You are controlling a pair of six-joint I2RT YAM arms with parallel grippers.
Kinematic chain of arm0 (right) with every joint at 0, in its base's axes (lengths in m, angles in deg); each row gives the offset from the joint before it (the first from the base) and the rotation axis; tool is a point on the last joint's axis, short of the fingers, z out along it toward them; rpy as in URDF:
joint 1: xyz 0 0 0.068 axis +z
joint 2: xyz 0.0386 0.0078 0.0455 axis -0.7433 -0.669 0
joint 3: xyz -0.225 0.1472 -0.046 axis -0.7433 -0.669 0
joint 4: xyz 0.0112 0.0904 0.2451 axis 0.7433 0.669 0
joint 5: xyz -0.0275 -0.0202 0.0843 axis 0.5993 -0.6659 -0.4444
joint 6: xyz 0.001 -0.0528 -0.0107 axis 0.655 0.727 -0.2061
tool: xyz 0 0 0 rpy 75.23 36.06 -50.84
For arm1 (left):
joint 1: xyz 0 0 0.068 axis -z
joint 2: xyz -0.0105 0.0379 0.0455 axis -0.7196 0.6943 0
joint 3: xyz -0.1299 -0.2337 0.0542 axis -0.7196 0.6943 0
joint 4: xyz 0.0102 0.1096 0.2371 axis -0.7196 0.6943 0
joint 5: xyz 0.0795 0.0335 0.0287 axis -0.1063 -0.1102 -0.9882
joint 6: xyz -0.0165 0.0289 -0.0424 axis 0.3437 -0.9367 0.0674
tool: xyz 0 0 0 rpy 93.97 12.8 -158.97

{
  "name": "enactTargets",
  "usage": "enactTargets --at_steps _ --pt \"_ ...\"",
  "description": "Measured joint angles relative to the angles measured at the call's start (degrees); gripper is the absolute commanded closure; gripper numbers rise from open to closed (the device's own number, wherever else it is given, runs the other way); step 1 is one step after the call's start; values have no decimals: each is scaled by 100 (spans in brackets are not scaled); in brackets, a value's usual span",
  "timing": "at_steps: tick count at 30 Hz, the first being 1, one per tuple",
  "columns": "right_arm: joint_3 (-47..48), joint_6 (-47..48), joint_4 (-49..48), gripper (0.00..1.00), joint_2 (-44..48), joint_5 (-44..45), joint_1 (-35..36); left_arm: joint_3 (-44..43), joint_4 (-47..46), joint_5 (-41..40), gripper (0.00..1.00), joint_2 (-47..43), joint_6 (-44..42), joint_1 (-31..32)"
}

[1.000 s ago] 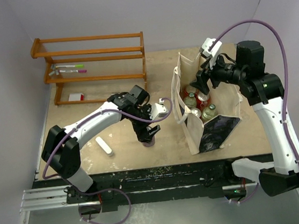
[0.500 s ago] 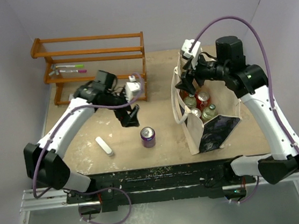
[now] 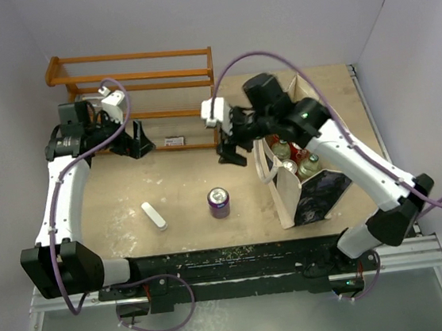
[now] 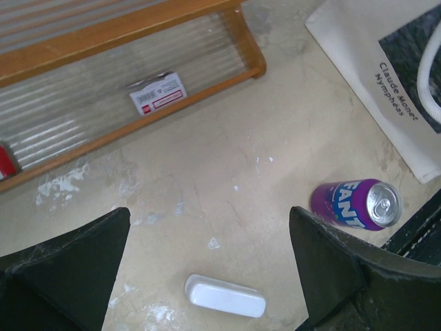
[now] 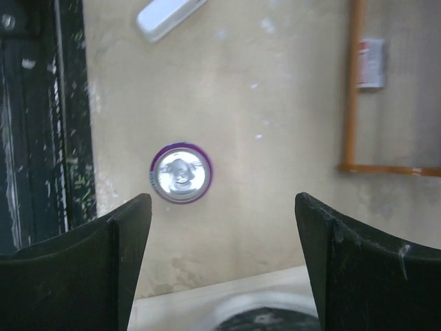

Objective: Place the beverage into the canvas bag
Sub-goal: Pick up the drink from the center of the board.

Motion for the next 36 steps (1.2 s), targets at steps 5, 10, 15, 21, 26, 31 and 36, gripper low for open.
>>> enactTargets --at_steps 5,10,15,21,26,31,36 --pt "-667 197 15 12 -485 170 382 175 -120 210 1 -188 205 -142" --pt "-1073 289 0 10 -951 269 442 208 -208 404 1 -420 275 -160" --pt "-1373 284 -269 11 -1198 415 444 214 -245 542 1 -455 313 -162" --pt "-1432 240 -540 20 -1316 468 474 225 -271 590 1 -455 313 -173" --pt "-1458 168 -728 23 -1458 417 542 225 -326 590 1 -455 326 -201" --pt "-1519 133 -848 33 -1519 326 592 319 -380 590 1 -455 334 -201" --pt "-1528 105 -905 52 -1519 304 599 402 -415 588 1 -455 361 -201"
